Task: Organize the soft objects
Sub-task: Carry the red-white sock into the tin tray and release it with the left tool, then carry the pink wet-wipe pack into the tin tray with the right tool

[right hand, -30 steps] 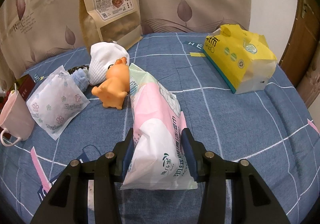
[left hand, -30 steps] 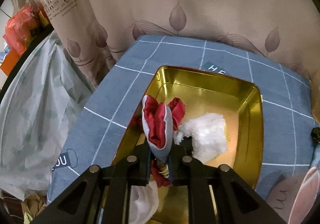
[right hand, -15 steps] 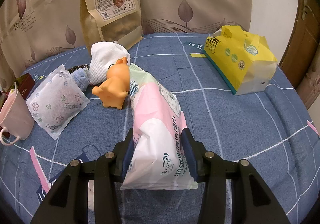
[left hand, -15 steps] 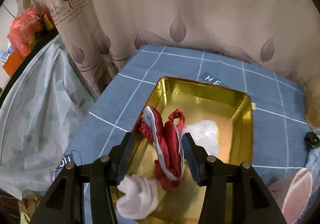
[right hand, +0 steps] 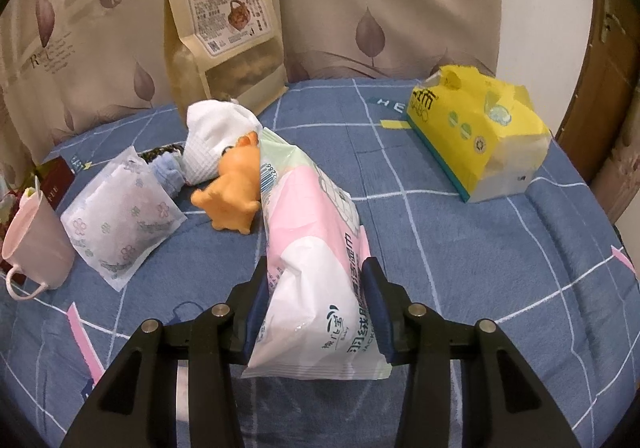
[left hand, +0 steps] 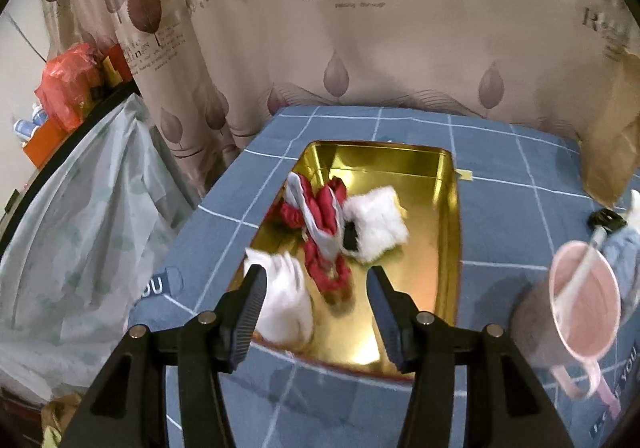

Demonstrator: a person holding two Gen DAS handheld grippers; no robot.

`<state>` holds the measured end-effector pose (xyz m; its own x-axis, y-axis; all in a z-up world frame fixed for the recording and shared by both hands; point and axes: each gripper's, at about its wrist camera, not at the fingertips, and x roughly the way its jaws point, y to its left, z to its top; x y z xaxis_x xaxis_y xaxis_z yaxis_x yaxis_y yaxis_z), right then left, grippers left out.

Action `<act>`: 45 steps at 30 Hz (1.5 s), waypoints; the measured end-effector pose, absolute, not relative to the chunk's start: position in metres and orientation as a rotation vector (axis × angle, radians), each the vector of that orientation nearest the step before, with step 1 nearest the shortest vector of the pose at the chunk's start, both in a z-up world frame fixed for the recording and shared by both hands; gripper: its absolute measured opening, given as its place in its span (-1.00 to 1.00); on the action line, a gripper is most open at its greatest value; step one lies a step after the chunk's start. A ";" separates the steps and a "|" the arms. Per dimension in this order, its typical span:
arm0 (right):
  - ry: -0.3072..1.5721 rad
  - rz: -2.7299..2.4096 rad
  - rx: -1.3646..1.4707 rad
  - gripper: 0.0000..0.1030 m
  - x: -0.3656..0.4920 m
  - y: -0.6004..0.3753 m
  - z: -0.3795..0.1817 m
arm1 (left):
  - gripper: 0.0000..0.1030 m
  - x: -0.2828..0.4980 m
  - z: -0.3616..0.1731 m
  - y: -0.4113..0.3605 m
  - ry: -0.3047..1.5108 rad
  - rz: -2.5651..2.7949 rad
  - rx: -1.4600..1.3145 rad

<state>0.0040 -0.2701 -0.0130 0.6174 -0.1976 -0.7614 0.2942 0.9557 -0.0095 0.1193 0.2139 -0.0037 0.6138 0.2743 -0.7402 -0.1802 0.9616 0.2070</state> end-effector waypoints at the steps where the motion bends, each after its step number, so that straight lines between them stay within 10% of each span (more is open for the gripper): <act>1: 0.857 -0.284 0.117 -0.20 0.004 -0.269 -0.012 | 0.05 0.112 -0.005 0.212 0.862 0.255 0.108; 45: 0.729 0.267 -0.129 -0.20 0.100 0.021 0.070 | 0.11 0.067 0.009 0.247 0.782 0.233 -0.033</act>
<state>0.1004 0.0206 0.0704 0.7141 0.1953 -0.6722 -0.2847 0.9583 -0.0240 0.0673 0.2474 0.0089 0.6851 0.1956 -0.7017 -0.2201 0.9738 0.0566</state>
